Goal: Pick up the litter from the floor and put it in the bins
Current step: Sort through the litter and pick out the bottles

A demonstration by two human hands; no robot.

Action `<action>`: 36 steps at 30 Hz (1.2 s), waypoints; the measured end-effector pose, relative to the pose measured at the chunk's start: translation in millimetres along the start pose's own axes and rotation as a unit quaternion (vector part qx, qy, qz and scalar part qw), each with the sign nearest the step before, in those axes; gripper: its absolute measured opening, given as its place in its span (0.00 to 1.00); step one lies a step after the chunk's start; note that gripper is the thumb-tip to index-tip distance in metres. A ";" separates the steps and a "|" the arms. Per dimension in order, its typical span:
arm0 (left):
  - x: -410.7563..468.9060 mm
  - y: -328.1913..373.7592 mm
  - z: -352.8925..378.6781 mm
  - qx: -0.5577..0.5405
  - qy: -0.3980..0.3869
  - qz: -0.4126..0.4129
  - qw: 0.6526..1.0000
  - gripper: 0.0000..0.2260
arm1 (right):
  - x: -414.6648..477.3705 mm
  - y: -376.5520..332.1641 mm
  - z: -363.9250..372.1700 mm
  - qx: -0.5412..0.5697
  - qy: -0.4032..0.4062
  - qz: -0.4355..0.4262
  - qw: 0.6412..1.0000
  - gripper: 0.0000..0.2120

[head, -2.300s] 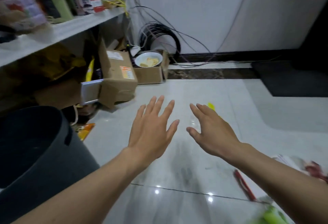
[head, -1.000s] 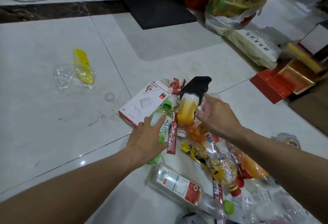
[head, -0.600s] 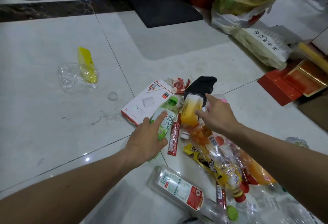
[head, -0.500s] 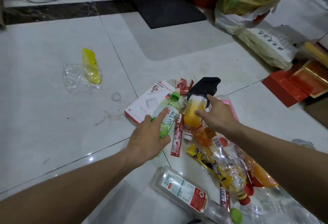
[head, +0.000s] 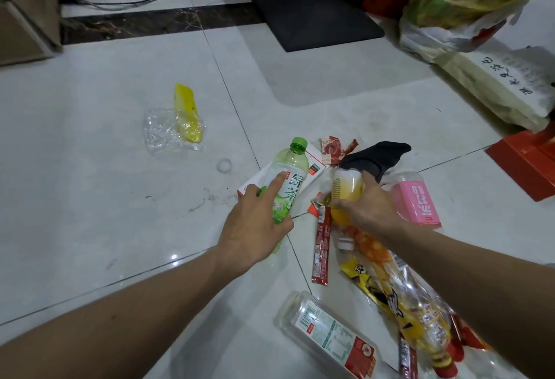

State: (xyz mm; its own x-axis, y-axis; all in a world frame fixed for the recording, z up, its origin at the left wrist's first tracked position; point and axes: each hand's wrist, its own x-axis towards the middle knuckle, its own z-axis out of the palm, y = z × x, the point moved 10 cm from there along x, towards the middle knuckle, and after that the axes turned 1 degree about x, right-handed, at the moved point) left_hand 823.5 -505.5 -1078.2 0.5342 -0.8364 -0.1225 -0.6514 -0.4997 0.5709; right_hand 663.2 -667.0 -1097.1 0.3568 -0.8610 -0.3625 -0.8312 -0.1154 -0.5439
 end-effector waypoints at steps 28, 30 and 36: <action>-32.4 -26.9 -171.4 -0.020 0.200 -0.030 0.979 0.32 | -44.7 -178.1 -12.7 0.237 0.007 -0.190 0.953 0.36; -44.3 -38.5 -199.6 -0.010 0.226 -0.045 0.973 0.32 | -54.2 -207.3 -2.7 0.258 -0.012 -0.212 0.943 0.36; -84.1 -72.3 -294.1 0.003 0.337 -0.093 0.937 0.32 | -97.5 -307.1 32.5 0.268 -0.069 -0.288 0.917 0.38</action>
State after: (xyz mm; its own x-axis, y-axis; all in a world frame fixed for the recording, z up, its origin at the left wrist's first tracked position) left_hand 984.2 -332.8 -870.5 0.8560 -0.4041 0.3226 -0.5158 -0.6247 0.5862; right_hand 897.5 -531.5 -919.3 0.7520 -0.6585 0.0301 -0.1716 -0.2396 -0.9556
